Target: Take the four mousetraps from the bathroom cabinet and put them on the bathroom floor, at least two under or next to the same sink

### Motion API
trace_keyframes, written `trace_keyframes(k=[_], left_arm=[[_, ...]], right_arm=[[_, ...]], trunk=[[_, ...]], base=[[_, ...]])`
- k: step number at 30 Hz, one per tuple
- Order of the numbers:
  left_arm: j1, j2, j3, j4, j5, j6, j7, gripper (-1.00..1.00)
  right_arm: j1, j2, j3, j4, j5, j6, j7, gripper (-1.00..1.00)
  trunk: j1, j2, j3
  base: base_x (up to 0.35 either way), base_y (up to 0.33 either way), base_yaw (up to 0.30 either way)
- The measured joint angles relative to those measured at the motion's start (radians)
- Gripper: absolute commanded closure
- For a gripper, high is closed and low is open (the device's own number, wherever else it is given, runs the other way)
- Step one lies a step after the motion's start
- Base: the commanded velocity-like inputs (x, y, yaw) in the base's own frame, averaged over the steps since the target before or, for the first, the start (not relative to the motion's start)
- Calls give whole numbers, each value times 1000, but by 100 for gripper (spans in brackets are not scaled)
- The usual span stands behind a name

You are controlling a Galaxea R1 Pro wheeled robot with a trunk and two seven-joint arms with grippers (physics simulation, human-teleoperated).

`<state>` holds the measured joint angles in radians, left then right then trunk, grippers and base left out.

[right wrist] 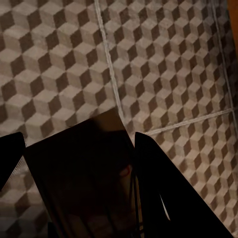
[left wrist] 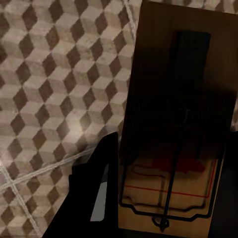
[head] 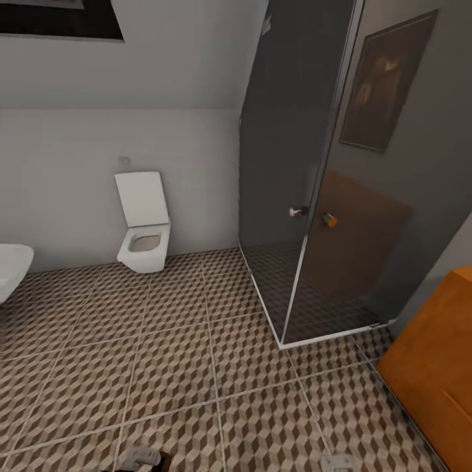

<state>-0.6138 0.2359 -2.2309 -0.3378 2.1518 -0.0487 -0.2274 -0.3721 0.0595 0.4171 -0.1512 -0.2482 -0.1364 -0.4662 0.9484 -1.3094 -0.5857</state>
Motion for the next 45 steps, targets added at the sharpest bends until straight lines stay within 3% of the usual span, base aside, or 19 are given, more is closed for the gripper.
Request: trace_keyframes(k=[10, 45], left_arm=[[0, 0, 0, 0, 0, 0, 0, 100], [0, 3, 1, 3, 1, 1, 0, 100]], right_arm=[[0, 0, 0, -1, 1, -2, 0, 100], [0, -2, 0, -1, 2, -2, 0, 100]], trunk=[[0, 0, 3], [0, 0, 46]], base=[[0, 0, 252], [0, 0, 160]])
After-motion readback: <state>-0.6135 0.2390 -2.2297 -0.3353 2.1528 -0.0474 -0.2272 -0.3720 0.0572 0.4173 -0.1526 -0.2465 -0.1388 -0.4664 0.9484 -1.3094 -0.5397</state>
